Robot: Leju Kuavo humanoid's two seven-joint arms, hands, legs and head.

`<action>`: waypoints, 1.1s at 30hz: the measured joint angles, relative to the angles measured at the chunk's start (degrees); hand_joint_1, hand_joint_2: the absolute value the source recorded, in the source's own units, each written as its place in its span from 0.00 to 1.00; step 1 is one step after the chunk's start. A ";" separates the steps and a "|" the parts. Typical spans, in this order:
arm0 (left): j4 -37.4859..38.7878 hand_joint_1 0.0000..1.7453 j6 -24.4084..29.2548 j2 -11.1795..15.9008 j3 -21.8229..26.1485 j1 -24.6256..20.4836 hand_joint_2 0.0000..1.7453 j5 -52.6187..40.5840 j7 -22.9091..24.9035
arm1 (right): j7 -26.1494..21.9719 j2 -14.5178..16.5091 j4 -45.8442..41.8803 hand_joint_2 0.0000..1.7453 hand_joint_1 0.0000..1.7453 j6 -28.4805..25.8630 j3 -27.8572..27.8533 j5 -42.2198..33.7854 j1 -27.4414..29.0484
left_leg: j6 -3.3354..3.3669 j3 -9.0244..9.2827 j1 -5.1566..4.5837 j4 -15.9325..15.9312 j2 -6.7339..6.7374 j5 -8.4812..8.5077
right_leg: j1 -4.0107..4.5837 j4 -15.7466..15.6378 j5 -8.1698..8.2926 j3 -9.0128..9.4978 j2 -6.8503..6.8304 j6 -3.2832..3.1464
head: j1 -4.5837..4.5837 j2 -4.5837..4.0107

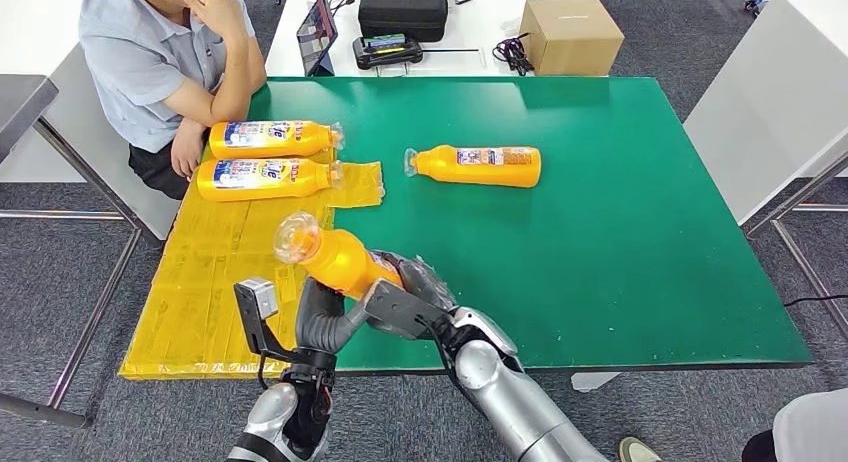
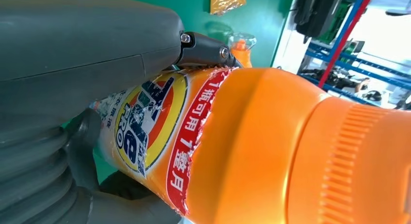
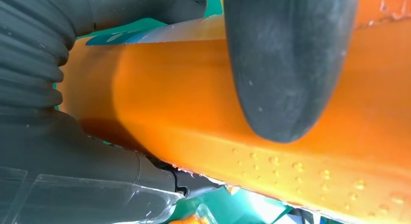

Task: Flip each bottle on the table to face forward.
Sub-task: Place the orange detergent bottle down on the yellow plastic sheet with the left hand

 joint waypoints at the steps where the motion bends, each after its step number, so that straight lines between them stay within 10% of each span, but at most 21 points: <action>1: -0.10 1.00 0.26 0.01 -0.20 -0.04 1.00 0.24 -0.30 | 0.03 -0.01 0.16 1.00 0.86 -0.03 0.26 -0.33 -0.17 | 0.00 0.00 0.00 0.00 0.00 0.00 | 0.00 0.00 0.00 0.00 0.00 0.00 | 0.00 0.00; 4: -0.63 1.00 1.23 0.08 -0.80 -0.10 1.00 0.57 -1.03 | 0.08 -0.03 0.56 1.00 0.11 -0.43 0.89 -1.15 -0.59 | 0.00 0.00 0.00 0.00 0.00 0.00 | 0.00 0.00 0.00 0.00 0.00 0.00 | -0.01 0.00; 5: -0.82 1.00 1.83 0.11 -0.97 -0.11 1.00 0.38 -1.22 | 0.10 -0.03 0.66 1.00 0.00 -0.71 1.03 -1.36 -0.67 | 0.00 0.00 0.00 0.00 0.00 0.00 | 0.00 0.00 0.00 0.00 0.00 0.00 | -0.01 0.00; 11: -3.65 1.00 10.19 0.81 -2.56 0.08 1.00 -11.80 -2.62 | 1.56 -0.77 0.80 1.00 0.00 -6.53 1.07 0.70 0.34 | 0.00 -0.02 0.00 0.00 -0.03 0.00 | 0.00 0.00 0.00 -0.02 -0.02 0.00 | 0.00 0.00; 26: -11.47 0.99 8.78 1.66 -2.93 1.89 1.00 -17.16 -0.68 | 2.08 -2.19 0.18 1.00 0.00 -9.23 -1.41 3.99 2.78 | 0.00 -0.03 0.00 0.00 -0.04 0.00 | 0.00 0.00 0.00 -0.03 -0.04 0.00 | 0.01 0.00; 33: -10.79 1.00 18.76 4.41 -5.17 -0.11 1.00 -51.53 5.17 | 1.47 -2.31 -0.81 1.00 0.00 -8.94 -2.65 4.67 3.30 | 0.00 -0.03 0.00 0.00 -0.03 0.00 | 0.00 0.00 0.00 -0.03 -0.05 0.00 | -0.01 0.00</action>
